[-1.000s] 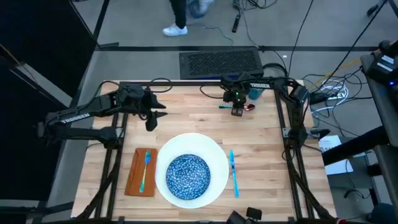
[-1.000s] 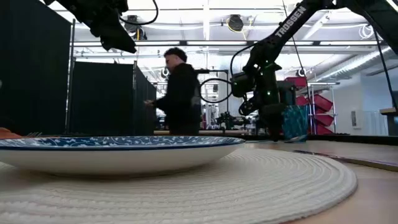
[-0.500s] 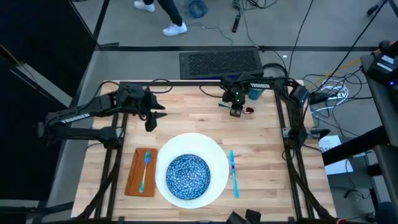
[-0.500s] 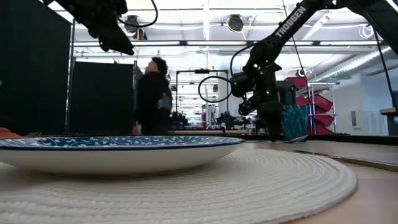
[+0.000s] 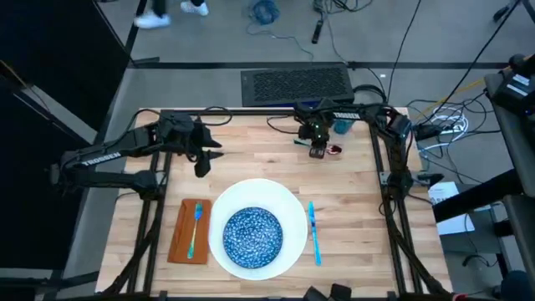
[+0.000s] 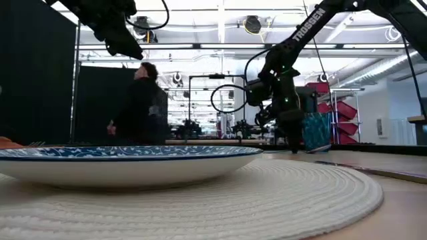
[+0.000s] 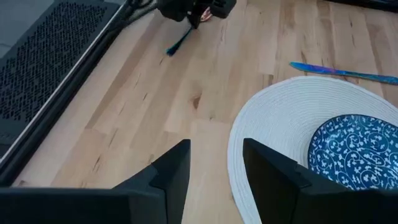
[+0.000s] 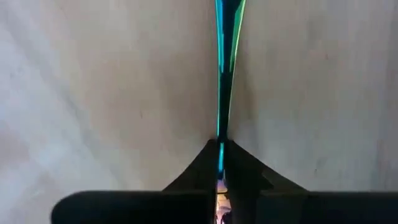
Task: Set table place
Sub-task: Put the blue spoon on the right side of the blue table knife
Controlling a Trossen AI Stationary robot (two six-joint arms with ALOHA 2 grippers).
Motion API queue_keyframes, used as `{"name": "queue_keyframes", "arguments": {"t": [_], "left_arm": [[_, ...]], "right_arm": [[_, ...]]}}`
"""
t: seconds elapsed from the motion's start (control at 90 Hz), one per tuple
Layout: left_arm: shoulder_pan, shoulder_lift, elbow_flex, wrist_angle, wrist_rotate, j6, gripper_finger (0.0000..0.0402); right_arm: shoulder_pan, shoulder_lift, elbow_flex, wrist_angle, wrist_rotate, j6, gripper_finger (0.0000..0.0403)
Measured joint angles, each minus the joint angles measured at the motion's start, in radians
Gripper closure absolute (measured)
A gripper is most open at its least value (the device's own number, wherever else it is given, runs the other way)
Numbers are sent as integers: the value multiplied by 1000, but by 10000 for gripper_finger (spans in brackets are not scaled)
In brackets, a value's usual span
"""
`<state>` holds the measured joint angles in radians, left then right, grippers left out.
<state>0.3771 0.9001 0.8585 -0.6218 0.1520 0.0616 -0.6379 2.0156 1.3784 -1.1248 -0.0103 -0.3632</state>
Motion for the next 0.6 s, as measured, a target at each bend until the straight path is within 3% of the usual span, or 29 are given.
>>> {"name": "queue_keyframes", "arguments": {"t": [0.167, 0.344, 0.6], "left_arm": [[0, 0, 0, 10, 0, 0, 268], [0, 0, 0, 11, 0, 6, 268], [0, 0, 0, 21, 0, 4, 268]], "right_arm": [[51, -45, 64, -84, -2, 1, 402], [135, -129, 85, -60, -68, 30, 402], [366, -286, 84, -56, -216, 4, 403]]}}
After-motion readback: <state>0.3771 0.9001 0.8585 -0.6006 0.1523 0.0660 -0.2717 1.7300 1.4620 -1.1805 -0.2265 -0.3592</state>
